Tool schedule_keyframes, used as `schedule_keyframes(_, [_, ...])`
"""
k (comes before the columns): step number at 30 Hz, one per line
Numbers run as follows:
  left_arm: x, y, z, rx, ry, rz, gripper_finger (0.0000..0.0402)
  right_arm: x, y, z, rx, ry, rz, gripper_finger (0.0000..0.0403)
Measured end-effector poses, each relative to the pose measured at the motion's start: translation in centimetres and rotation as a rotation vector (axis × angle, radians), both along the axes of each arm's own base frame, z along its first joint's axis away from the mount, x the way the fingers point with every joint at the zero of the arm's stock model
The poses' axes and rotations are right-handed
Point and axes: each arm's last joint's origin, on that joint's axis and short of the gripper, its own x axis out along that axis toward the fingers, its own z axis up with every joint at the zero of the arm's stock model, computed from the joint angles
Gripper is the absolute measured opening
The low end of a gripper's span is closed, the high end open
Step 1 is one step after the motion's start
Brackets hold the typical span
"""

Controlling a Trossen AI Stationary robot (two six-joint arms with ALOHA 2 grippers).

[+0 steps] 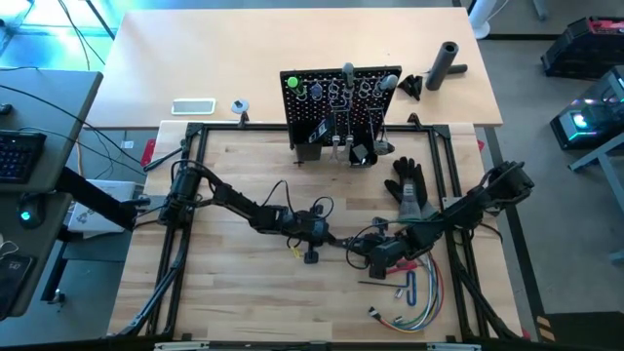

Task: Hang tools onto peg board
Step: Hang the black wire stripper on the peg board

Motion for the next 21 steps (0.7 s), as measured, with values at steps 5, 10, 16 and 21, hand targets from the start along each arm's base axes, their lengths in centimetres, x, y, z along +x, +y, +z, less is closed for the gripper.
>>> schedule_keyframes(5, [0.0, 0.0, -0.6, -0.002, 0.013, -0.003, 0.0004, 0.2, 0.0, 0.1, 0.003, -0.021, 0.004, 0.0073])
schedule_keyframes(10, [0.0, -0.1, -1.2, -0.019, 0.022, -0.001, 0.0004, 0.4, -0.2, 0.1, 0.011, -0.03, 0.0, 0.0073])
schedule_keyframes(16, [0.0, -0.2, -1.4, -0.017, 0.035, -0.014, 0.0004, 0.4, -0.2, 0.1, 0.001, -0.031, 0.014, 0.0073])
schedule_keyframes(21, [-0.2, -0.2, -1.6, -0.012, 0.078, -0.016, 0.0004, 0.4, -0.2, 0.2, 0.005, -0.034, 0.013, 0.0073])
